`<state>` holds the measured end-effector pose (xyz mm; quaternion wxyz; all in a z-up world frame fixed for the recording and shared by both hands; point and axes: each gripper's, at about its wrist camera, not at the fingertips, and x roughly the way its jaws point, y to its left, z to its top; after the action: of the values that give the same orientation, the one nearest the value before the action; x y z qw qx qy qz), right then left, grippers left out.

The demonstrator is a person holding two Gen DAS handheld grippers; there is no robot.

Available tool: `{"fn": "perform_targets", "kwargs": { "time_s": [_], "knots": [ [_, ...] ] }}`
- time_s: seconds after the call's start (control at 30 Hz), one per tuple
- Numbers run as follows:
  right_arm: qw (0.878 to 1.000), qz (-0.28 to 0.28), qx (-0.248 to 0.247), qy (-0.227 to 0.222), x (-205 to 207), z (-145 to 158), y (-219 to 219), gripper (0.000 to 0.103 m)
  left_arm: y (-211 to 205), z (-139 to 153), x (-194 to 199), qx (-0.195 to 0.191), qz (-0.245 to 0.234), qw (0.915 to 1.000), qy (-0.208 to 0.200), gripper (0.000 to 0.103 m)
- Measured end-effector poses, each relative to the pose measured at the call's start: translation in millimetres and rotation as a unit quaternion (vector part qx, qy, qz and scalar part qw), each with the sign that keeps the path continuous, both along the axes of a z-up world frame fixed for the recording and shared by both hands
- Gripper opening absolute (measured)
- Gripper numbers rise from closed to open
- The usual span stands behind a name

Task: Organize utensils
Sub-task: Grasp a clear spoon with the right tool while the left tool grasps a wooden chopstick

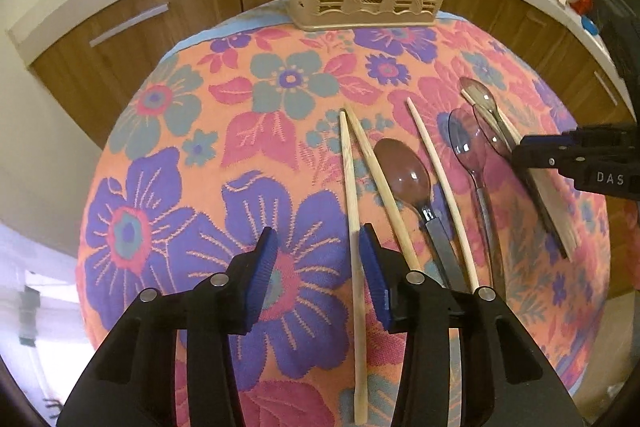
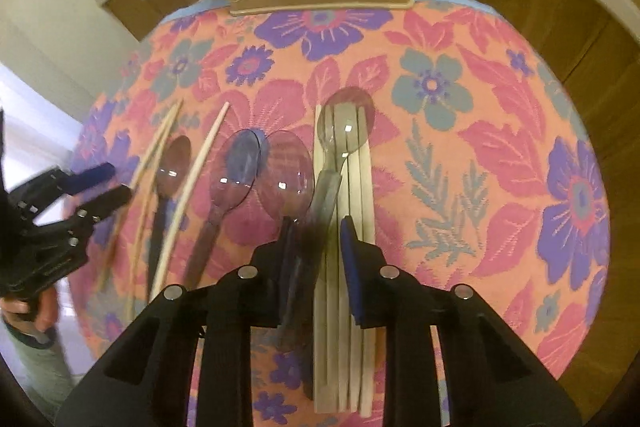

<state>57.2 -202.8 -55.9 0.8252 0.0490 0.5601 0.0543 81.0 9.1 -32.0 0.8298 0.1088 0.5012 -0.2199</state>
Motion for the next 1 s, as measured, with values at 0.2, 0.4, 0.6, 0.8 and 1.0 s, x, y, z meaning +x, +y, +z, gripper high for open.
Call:
{"fn": "perform_targets", "kwargs": {
  "time_s": [0.2,0.4,0.6,0.8,1.0],
  "knots": [
    [0.999,0.014,-0.034,-0.006,-4.9,-0.4,2.6,0.007,-6.2,0.1,-3.3,0.019,-0.003,0.9998,-0.006,0.037],
    [1.000,-0.004,-0.006,-0.026,-18.2,14.7,-28.6,0.001,-7.5,-0.8,-2.6,0.030,-0.004,0.9995,-0.009,0.024],
    [1.000,-0.023,0.014,-0.014,-20.0,5.2,-55.6,0.001,-1.3,-0.2,3.3,0.006,0.040,0.9992,-0.005,0.002],
    [0.999,-0.041,0.034,-0.003,-22.3,-2.3,-83.2,0.002,8.7,-0.9,7.1,-0.021,0.067,0.9975,0.007,0.003],
    [1.000,-0.030,0.003,-0.006,-15.5,-1.0,-84.9,0.015,11.4,2.8,16.2,-0.062,0.047,0.9969,0.016,0.034]
  ]
}}
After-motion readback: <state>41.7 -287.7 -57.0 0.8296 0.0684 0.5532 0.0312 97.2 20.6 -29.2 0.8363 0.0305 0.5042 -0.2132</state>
